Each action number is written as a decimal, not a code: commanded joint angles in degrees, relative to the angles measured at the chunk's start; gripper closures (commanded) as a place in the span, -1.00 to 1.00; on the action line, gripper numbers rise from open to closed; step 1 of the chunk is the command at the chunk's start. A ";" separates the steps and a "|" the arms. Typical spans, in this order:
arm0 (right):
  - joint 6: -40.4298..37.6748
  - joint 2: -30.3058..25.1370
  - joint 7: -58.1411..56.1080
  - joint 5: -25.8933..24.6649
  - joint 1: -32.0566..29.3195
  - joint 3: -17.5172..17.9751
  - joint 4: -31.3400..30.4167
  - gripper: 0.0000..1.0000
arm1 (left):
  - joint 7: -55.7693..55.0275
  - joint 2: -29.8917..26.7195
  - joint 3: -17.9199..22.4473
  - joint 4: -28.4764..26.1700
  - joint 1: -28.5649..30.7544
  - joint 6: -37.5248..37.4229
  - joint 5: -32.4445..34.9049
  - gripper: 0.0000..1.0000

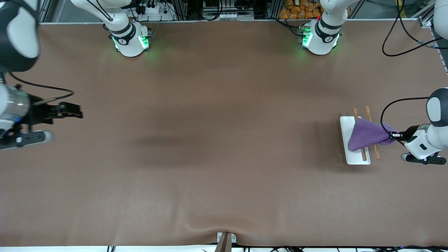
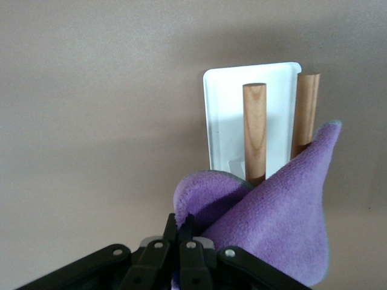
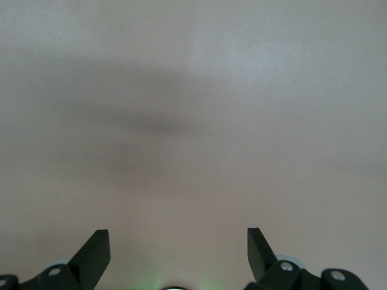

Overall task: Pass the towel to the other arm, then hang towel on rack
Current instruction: 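Drape the towel over the wooden dowels with the left gripper, then open the left gripper and draw it back from the rack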

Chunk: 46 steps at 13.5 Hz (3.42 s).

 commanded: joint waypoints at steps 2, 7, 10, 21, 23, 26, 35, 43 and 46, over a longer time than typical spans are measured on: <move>5.44 -5.05 -6.47 -0.72 -3.44 0.91 -7.67 -1.00 | 0.89 -0.13 -0.41 -0.15 -0.17 0.60 -0.78 -0.12; 25.56 -21.22 -7.16 -0.63 -5.02 0.91 -36.67 -1.00 | 0.98 -0.22 -0.50 -0.15 0.09 0.60 -1.48 -1.00; 25.24 -18.62 -13.48 -0.03 -8.00 0.73 -31.63 -1.00 | 1.06 -0.22 -0.50 -0.07 0.09 0.60 -1.48 -1.00; 28.56 -30.98 -13.41 -0.11 -7.84 1.96 -45.12 -1.00 | 6.16 0.05 -0.50 0.73 2.02 0.77 -2.27 -1.00; 28.84 -30.83 -13.41 -0.46 -7.84 2.05 -44.79 -1.00 | 6.77 0.13 -0.50 0.55 2.81 1.21 -2.36 -1.00; 28.31 -29.77 -13.41 -0.90 -6.70 2.05 -41.10 -1.00 | 11.43 0.57 -0.50 0.55 4.13 2.79 -4.02 -1.00; 25.76 -26.60 -12.80 -2.12 -4.85 2.05 -32.57 -1.00 | 14.07 1.10 -0.50 0.55 5.19 4.20 -4.38 -1.00; 24.45 -25.29 -9.63 -5.56 -1.60 2.05 -28.97 -1.00 | 16.89 2.33 -0.59 0.38 6.85 6.22 -4.47 -1.00; 24.27 -23.97 -9.72 -5.73 -1.60 1.96 -27.22 -1.00 | 18.55 2.68 -0.67 0.46 7.03 6.66 -4.47 -1.00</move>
